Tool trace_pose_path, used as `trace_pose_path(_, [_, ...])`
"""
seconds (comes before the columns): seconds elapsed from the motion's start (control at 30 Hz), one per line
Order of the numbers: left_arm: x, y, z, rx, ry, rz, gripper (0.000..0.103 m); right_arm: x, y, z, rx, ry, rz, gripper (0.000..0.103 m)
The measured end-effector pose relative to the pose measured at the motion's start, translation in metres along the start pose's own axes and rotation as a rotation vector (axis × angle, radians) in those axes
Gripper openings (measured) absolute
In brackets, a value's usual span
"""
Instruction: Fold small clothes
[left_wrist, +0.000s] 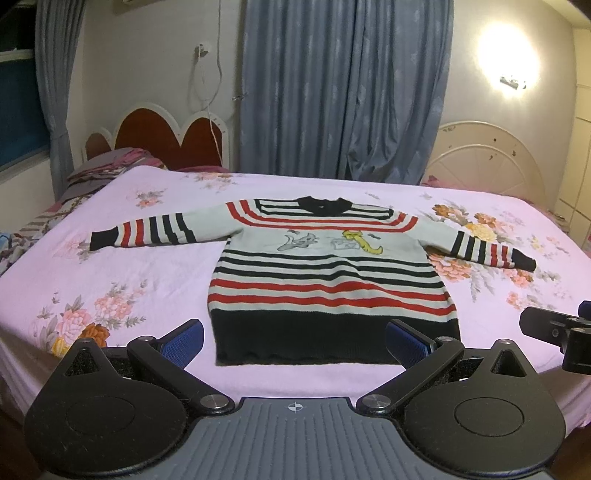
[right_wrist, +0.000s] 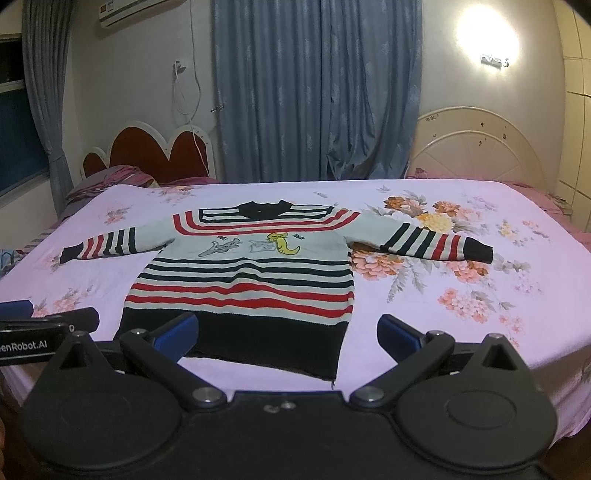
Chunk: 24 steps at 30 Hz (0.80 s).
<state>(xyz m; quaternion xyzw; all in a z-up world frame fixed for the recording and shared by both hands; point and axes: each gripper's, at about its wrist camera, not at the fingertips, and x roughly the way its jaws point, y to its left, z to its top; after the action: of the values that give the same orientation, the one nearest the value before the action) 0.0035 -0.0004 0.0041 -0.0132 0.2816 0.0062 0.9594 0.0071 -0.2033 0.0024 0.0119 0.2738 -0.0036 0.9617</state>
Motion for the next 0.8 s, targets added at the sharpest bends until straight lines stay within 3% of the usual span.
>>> trace_pose_path(0.8, [0.0038,-0.0012,0.001,0.007,-0.003,0.002,0.103,0.0019,-0.0072,-0.0032,0.006,-0.008,0.004,0.102])
